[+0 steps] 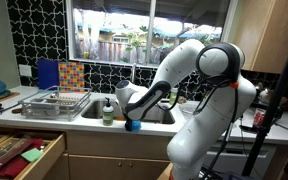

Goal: Move the blue bowl to the left and open the faucet then place the blue bowl under the running faucet and set it back down on the counter

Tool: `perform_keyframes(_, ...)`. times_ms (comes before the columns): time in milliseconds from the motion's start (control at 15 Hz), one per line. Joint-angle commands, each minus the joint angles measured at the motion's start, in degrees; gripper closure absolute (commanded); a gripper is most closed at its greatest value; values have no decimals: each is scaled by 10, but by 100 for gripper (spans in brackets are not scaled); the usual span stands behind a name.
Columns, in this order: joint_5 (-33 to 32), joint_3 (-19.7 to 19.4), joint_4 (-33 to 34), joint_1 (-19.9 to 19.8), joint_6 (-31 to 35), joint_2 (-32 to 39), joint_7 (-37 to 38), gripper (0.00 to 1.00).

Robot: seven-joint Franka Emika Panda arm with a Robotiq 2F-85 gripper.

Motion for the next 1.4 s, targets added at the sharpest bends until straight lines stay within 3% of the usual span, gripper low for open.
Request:
perform_keyframes(0, -12, -4, 1, 7, -3, 1, 15, 0)
perform_keyframes(333, -18, -2, 1, 6, -3, 4, 24, 0)
perform_keyframes(533, -93, 36, 2, -13, -15, -7, 119, 0)
perform_keyframes(733, -133, 50, -2, -5, -15, -7, 199, 0)
perform_keyframes(1333, -198, 56, 2, 7, -55, 43, 316, 0)
